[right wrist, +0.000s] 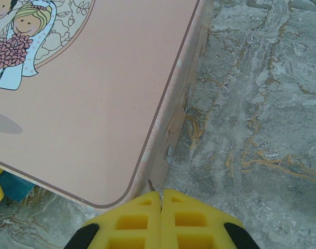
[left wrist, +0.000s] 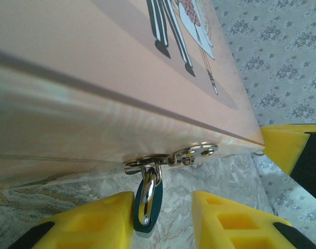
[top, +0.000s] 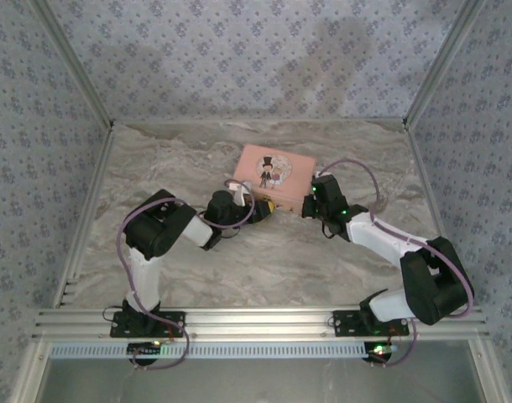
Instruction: Unlock a padlock with a key
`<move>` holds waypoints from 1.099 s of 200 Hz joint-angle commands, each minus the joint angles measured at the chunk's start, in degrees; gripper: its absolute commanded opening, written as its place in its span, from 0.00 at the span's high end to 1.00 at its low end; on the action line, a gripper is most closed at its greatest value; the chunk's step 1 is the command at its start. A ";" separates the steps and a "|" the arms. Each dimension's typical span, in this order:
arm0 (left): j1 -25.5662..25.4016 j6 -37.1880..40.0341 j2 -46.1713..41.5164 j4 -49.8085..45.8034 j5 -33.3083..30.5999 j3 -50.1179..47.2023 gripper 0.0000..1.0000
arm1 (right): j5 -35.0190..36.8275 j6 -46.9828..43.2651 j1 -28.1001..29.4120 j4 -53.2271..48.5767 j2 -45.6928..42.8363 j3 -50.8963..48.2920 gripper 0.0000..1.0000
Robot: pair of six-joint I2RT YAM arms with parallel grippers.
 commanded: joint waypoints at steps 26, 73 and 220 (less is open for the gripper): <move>0.45 -4.34 3.45 -6.20 -1.35 -1.71 0.64 | -0.29 0.08 0.48 0.86 -0.09 -0.65 1.00; -0.71 -4.50 4.76 -6.64 -1.20 -0.27 0.61 | -0.47 0.25 0.81 1.34 0.30 -0.47 1.00; -2.65 -7.93 6.69 -2.46 -1.80 -2.24 0.58 | -0.62 0.15 1.25 1.89 0.20 -0.56 1.00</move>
